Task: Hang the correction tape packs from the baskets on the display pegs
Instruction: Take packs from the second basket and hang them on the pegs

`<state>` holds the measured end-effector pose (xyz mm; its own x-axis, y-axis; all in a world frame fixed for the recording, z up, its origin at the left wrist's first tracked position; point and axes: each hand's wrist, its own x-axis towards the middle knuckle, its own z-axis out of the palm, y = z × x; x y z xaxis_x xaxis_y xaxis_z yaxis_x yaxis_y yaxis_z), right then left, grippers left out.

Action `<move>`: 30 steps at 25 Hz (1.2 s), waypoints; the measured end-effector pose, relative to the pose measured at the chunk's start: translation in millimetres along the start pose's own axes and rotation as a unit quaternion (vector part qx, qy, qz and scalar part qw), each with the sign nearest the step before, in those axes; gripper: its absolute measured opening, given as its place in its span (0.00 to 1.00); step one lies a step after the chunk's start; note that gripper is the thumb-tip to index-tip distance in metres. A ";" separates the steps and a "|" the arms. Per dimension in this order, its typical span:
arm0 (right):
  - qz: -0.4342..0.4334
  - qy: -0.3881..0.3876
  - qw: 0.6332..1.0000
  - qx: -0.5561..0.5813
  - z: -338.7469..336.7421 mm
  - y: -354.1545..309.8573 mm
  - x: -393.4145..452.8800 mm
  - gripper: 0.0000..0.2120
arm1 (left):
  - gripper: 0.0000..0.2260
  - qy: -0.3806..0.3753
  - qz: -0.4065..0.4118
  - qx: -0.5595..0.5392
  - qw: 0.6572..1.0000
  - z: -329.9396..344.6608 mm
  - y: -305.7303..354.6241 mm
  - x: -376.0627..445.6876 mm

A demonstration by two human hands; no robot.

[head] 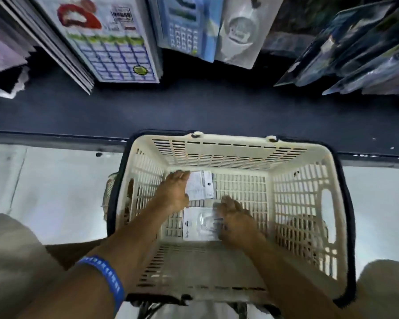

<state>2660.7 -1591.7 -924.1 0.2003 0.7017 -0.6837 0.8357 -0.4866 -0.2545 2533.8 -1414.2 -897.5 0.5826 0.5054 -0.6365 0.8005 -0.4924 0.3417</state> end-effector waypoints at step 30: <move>-0.288 0.257 0.639 0.665 -326.1 -52.4 -207.8 0.18 | 0.14 0.136 0.266 -0.080 0.951 -301.3 92.8 -209.3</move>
<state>2742.0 -1542.3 -545.7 0.4820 0.8761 0.0139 -0.2589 0.1576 -0.9530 2528.5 -1352.2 -524.3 0.9082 0.3910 -0.1490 0.3814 -0.6272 0.6790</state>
